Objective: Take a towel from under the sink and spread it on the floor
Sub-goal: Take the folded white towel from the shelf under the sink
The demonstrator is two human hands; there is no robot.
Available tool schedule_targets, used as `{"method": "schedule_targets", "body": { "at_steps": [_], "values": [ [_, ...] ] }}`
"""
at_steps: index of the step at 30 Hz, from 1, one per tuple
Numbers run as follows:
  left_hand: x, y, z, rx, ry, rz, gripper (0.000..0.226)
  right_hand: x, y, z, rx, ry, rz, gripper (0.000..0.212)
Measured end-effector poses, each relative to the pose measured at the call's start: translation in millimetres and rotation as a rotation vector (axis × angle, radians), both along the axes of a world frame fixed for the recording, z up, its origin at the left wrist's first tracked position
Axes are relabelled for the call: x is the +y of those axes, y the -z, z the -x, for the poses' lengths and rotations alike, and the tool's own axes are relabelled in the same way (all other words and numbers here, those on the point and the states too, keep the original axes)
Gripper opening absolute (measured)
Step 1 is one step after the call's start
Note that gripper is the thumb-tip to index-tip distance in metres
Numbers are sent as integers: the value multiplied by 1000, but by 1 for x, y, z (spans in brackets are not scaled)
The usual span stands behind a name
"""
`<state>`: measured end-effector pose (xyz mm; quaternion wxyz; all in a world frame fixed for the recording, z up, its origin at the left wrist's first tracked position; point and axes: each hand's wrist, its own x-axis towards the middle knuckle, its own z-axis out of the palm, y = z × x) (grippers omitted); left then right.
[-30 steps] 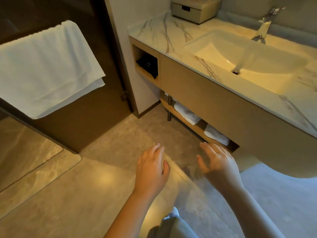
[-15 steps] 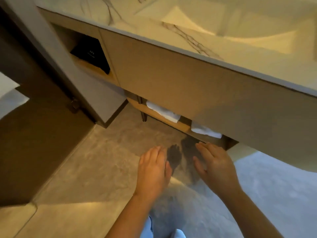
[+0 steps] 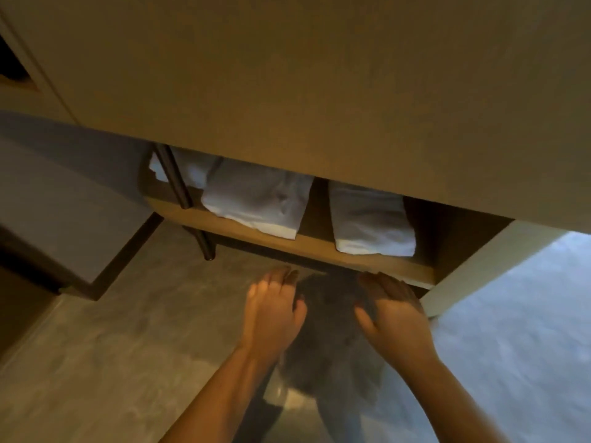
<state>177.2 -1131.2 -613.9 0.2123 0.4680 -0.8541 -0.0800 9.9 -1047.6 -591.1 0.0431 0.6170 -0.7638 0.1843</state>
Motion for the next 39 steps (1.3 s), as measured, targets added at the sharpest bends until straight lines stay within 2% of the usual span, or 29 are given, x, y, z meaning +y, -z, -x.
{"method": "schedule_targets", "body": {
  "at_steps": [4, 7, 15, 22, 25, 28, 34, 39],
  "values": [
    [-30, 56, 29, -1, 31, 59, 41, -18, 48, 22, -16, 69, 25, 43],
    [-48, 85, 47, 10, 21, 93, 45, -35, 76, 39, -4, 26, 84, 46],
    [-67, 129, 69, 55, 58, 100, 47, -72, 136, 77, 32, 41, -71, 54],
    [-82, 134, 80, 116, 58, 79, 45, -102, 134, 89, 182, 52, 151, 55],
    [-86, 133, 87, 162, 55, 66, 44, -111, 136, 93, 223, 63, 161, 55],
    [-88, 134, 92, 172, 67, 40, 43, -119, 139, 98, 148, 80, 108, 52],
    [-82, 139, 88, 156, 74, 32, 44, -132, 141, 101, 59, 118, 186, 31],
    [-79, 138, 86, 163, 82, 49, 45, -127, 140, 96, 9, 110, 221, 26]
  ]
}}
